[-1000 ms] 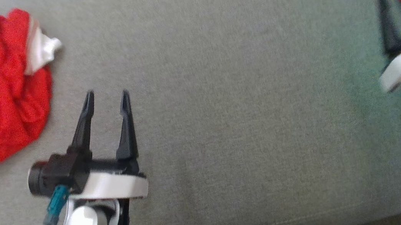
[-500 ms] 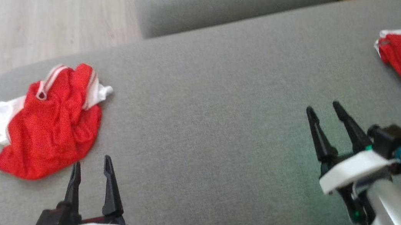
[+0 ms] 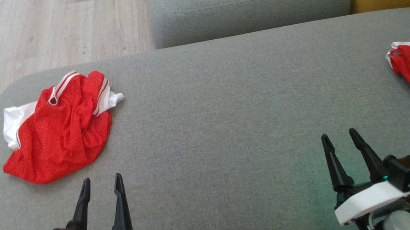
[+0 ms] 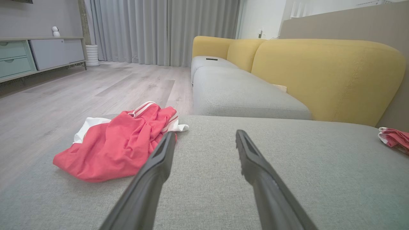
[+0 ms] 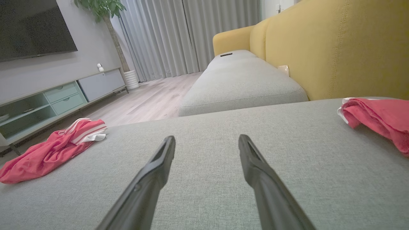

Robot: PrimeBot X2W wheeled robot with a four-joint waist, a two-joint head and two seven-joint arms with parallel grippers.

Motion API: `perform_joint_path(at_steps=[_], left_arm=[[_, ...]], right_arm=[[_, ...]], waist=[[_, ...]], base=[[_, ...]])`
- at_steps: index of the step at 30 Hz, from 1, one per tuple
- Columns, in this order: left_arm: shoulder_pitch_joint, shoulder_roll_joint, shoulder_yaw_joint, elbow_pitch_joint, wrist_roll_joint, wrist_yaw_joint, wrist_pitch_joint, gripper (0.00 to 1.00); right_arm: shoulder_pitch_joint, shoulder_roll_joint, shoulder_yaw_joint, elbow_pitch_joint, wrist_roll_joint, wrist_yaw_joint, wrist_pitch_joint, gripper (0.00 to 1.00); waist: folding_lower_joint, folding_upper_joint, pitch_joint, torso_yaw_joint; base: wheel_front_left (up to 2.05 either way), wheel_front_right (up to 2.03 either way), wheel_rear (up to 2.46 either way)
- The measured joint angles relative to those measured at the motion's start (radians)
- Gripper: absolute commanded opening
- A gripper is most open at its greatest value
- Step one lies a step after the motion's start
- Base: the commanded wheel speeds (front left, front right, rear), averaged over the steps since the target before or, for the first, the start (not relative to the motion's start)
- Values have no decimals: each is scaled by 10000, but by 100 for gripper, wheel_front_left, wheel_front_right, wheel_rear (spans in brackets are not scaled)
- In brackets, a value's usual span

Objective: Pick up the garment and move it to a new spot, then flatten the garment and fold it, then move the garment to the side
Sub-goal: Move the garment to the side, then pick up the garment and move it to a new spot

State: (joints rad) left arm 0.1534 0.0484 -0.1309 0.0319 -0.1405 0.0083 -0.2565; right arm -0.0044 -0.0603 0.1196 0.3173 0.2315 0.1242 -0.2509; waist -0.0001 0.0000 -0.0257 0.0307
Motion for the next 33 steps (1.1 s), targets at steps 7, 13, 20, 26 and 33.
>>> perform_joint_path(at_steps=[7, 13, 20, 26, 33], left_arm=[[-33, 2, -56, 25, 0, 4, 0, 100], [-133, 2, -121, 102, -2, 40, 0, 100], [-198, 4, -105, 146, 82, 105, 0, 100], [-178, 6, 92, 221, 86, 104, 0, 100], [-140, 8, 265, 196, 86, 155, 0, 100]], right_arm=[[-2, 54, 27, 169, -40, 0, 0, 100], [-2, 54, 138, 234, -82, 0, 0, 100], [-34, 36, -38, 328, -136, 0, 0, 100], [-55, 38, -249, 366, -130, 0, 0, 100], [-35, 44, -341, 374, -132, 0, 0, 100]], waist=[[0, 0, 125, 90], [0, 0, 150, 433], [0, 0, 190, 1391], [0, 0, 218, 2493], [0, 0, 235, 3531]], base=[[0, 0, 0], [0, 0, 0], [0, 0, 0], [0, 0, 0], [0, 0, 0]])
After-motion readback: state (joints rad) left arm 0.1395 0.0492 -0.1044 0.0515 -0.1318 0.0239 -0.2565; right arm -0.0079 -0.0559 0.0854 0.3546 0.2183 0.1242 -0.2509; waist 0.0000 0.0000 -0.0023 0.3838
